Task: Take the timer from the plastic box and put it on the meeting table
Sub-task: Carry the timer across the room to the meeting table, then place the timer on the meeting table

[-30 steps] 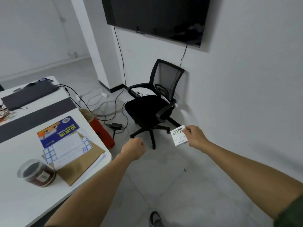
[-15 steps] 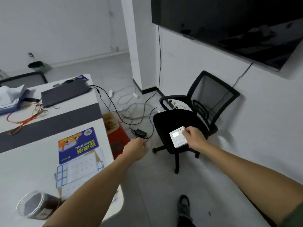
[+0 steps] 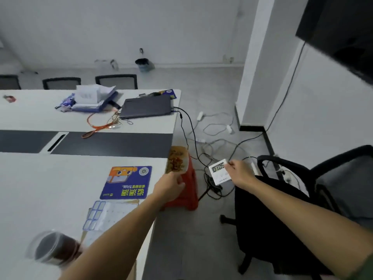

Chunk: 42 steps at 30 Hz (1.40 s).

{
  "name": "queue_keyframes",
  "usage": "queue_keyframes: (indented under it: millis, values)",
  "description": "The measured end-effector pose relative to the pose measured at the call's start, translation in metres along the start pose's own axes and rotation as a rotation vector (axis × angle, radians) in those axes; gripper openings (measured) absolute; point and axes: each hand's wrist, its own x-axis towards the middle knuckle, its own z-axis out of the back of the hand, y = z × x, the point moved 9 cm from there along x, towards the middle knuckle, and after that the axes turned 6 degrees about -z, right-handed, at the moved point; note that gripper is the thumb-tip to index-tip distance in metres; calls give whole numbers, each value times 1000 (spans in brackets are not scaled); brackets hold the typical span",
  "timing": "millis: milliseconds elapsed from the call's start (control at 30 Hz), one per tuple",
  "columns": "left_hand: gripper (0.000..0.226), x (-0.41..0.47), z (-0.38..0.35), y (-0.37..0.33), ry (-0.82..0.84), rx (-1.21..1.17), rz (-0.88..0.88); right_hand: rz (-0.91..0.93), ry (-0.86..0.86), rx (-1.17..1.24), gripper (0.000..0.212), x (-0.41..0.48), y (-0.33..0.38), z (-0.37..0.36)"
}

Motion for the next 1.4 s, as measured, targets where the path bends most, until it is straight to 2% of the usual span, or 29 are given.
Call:
queue_keyframes:
  millis: [200,400,500,767,1000,1067,1167,1233,1300,1400]
  values:
    - [25,40,36,71,-103,-105,204,141,167,-35,29,75,84,-66]
    - [25,92,90,121,-209,-201,270,195,299,-2,22,127,161,-122]
    - [22,112,121,141,-280,-333,276,234,376,-11,20,148,206,-145]
    - [20,130,153,206,-426,-872,398,147,754,133,20,178,270,-227]
    - [18,138,168,249,-541,-1039,547,195,985,31,25,200,318,-290]
    - [16,140,177,260,-586,-1079,593,243,1043,4,29,209,335,-302]
    - [16,136,187,276,-629,-1137,665,377,1159,-89,54,213,362,-313]
    - [15,129,188,285,-663,-1178,722,484,1266,-199,63,206,374,-319]
    - [12,120,186,291,-676,-1208,773,583,1329,-291,61,197,383,-323]
    - [21,107,182,297,-675,-1279,810,660,1360,-337,55,186,397,-332]
